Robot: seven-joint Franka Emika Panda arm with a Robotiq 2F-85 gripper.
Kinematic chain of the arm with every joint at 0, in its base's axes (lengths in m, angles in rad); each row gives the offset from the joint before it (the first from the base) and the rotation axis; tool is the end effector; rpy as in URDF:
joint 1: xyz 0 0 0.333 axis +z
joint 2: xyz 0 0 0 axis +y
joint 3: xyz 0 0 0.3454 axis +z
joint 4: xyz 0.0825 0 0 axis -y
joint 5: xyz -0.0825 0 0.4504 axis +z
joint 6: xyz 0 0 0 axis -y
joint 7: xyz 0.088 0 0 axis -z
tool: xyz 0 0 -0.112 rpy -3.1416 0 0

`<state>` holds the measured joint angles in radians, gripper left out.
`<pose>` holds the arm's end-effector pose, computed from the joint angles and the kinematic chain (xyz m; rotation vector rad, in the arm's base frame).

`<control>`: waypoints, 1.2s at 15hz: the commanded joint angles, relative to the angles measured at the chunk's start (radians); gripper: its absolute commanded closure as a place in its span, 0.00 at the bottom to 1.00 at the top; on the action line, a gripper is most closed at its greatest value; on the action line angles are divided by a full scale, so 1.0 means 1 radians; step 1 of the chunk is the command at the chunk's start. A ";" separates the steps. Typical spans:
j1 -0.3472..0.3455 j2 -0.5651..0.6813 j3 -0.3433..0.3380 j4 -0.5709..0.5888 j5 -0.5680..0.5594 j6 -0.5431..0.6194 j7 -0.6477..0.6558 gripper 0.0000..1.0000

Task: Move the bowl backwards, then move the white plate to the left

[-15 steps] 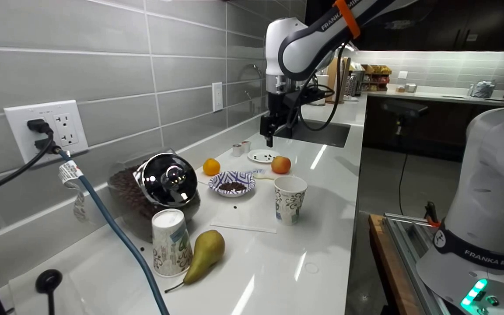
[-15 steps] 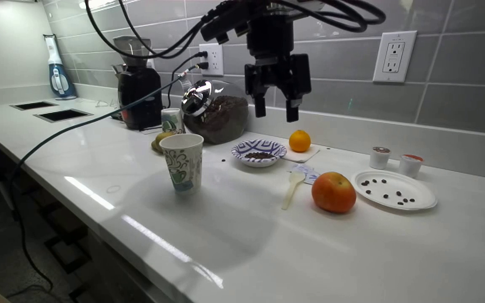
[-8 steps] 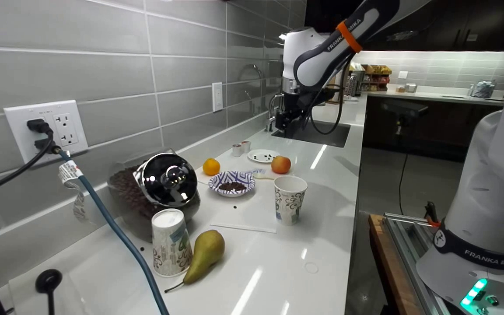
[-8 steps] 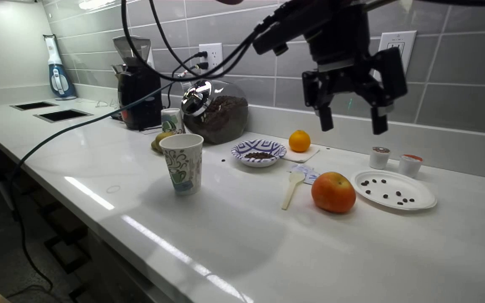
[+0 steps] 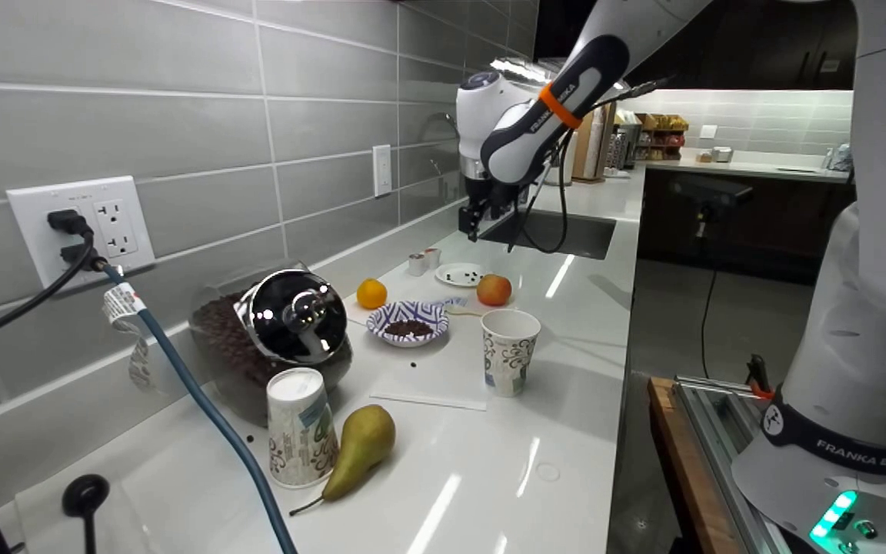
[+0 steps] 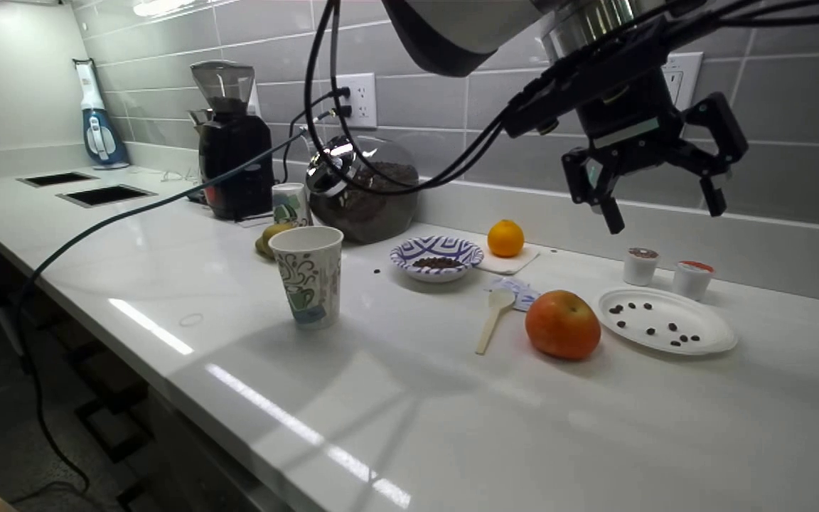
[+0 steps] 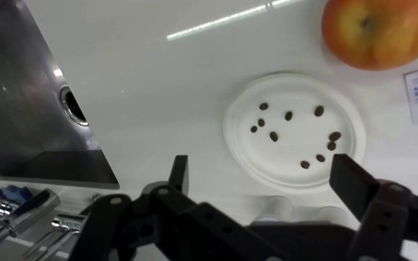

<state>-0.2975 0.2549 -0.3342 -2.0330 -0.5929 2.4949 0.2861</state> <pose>0.5450 -0.3889 0.3297 2.5589 -0.5933 0.1495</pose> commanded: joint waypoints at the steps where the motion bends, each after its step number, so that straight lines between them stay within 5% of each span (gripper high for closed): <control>1: 0.025 0.039 -0.017 0.036 0.043 0.005 -0.010 0.00; 18: 0.044 0.378 0.011 0.357 0.251 -0.025 -0.042 0.00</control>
<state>-0.2601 0.5585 -0.3262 -1.7696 -0.4005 2.5165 0.2785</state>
